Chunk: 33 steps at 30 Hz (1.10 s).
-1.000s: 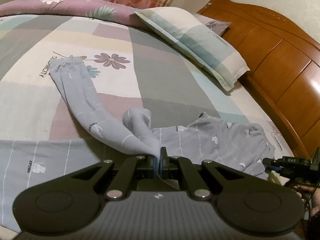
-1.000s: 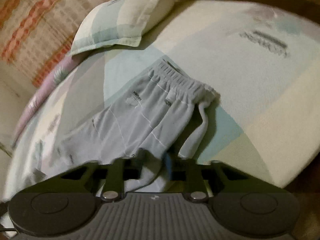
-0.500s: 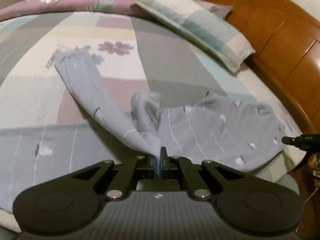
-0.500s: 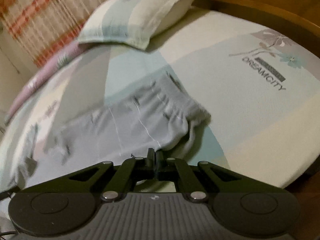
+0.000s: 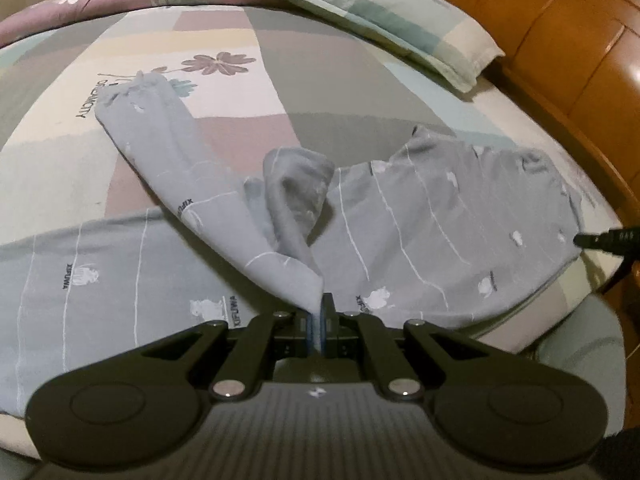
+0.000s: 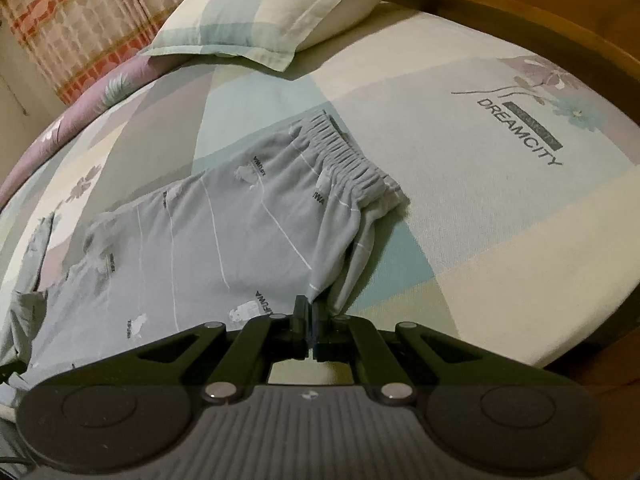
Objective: Fold clothes
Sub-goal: 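Open the left gripper and release the trouser leg onto the bed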
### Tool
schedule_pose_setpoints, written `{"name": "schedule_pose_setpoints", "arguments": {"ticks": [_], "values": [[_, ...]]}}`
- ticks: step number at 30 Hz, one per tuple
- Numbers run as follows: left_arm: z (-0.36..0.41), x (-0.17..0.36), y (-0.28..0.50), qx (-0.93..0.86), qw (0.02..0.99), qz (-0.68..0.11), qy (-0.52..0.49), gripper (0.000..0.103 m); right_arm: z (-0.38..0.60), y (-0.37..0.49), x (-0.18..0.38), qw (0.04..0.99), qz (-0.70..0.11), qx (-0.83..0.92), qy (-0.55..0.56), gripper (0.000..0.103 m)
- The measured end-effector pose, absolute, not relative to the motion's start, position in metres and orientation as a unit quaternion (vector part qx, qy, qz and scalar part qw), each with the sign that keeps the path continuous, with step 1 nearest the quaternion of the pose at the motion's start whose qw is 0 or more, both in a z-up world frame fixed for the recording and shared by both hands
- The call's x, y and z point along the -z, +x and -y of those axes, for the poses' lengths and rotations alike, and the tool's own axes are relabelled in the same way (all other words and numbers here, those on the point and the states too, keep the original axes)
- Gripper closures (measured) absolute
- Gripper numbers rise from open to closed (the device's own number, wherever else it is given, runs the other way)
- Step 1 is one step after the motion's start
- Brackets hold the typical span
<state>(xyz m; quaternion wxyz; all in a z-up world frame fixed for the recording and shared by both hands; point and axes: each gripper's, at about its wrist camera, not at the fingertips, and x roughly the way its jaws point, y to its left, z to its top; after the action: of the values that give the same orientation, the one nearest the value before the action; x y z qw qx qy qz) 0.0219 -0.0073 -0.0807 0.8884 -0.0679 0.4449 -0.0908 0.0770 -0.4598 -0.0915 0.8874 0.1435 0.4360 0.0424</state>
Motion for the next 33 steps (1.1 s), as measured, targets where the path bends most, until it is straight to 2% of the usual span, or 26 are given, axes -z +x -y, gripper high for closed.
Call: {"name": "schedule_pose_setpoints", "arguments": {"ticks": [4, 8, 12, 15, 23, 27, 29, 33], "values": [[0.006, 0.077, 0.02, 0.11, 0.883, -0.452, -0.06, 0.096, 0.455, 0.075, 0.081, 0.895, -0.432, -0.024, 0.107, 0.094], [-0.004, 0.067, 0.016, 0.121, 0.879, -0.458, -0.063, 0.091, 0.452, 0.067, 0.057, 0.913, -0.399, -0.01, 0.085, 0.093], [-0.02, 0.053, 0.012, 0.12, 0.874, -0.467, -0.063, 0.087, 0.433, 0.067, 0.04, 0.929, -0.366, -0.026, 0.042, 0.078], [-0.022, 0.047, 0.014, 0.123, 0.873, -0.469, -0.046, 0.066, 0.416, 0.081, 0.047, 0.927, -0.371, -0.042, 0.019, 0.076], [-0.021, 0.048, 0.019, 0.122, 0.874, -0.47, -0.025, 0.066, 0.427, 0.083, 0.065, 0.923, -0.381, -0.007, 0.054, 0.074], [-0.015, 0.038, 0.028, 0.132, 0.884, -0.448, -0.005, 0.058, 0.46, 0.083, 0.071, 0.917, -0.38, 0.021, 0.122, 0.072], [-0.006, 0.036, 0.036, 0.143, 0.887, -0.439, 0.002, 0.058, 0.467, 0.089, 0.076, 0.916, -0.376, 0.025, 0.139, 0.068], [0.022, 0.038, 0.048, 0.175, 0.89, -0.42, 0.021, 0.057, 0.473, 0.103, 0.081, 0.918, -0.364, 0.029, 0.155, 0.068]]}}
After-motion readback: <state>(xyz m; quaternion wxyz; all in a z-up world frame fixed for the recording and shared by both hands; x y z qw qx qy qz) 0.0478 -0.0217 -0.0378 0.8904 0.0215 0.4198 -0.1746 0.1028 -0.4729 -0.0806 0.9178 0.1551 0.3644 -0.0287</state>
